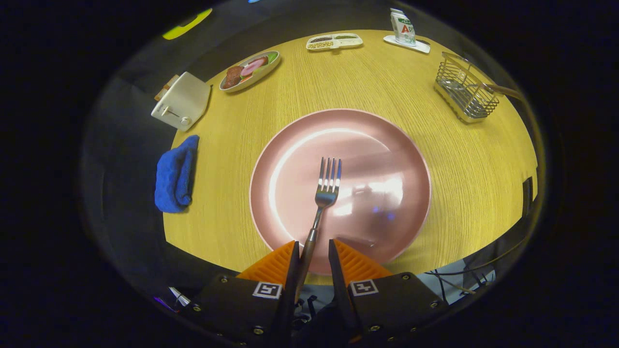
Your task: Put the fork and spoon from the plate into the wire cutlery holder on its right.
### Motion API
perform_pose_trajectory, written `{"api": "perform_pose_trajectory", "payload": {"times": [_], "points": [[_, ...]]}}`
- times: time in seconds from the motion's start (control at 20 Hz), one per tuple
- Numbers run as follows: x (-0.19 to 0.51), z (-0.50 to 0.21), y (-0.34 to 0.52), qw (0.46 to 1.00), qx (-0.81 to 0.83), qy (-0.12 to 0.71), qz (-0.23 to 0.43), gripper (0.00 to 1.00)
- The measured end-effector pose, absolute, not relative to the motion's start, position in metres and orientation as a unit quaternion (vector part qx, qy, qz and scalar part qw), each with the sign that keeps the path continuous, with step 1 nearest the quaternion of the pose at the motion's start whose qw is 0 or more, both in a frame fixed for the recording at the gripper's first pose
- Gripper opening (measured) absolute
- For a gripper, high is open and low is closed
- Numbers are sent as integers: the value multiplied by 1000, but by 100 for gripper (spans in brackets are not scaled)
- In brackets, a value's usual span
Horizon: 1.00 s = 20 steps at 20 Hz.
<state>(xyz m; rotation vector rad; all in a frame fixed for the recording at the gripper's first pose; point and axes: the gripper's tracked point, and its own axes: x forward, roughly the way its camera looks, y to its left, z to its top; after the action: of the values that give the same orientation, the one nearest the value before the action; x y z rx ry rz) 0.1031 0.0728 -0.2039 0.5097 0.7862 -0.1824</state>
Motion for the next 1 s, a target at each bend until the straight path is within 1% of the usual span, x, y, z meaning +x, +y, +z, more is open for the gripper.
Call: {"api": "perform_pose_trajectory", "payload": {"times": [0.1,0.2,0.25,0.3,0.4,0.7,1.0], "points": [[105,-210,81,883,245,392,-81,37],[107,-220,78,878,242,402,-94,37],[105,-218,82,876,244,405,-90,17],[101,-221,82,875,240,410,-87,17],[103,-218,82,874,250,407,-86,5],[102,-216,84,876,248,407,-70,4],[98,-207,76,889,211,402,-53,5]]}}
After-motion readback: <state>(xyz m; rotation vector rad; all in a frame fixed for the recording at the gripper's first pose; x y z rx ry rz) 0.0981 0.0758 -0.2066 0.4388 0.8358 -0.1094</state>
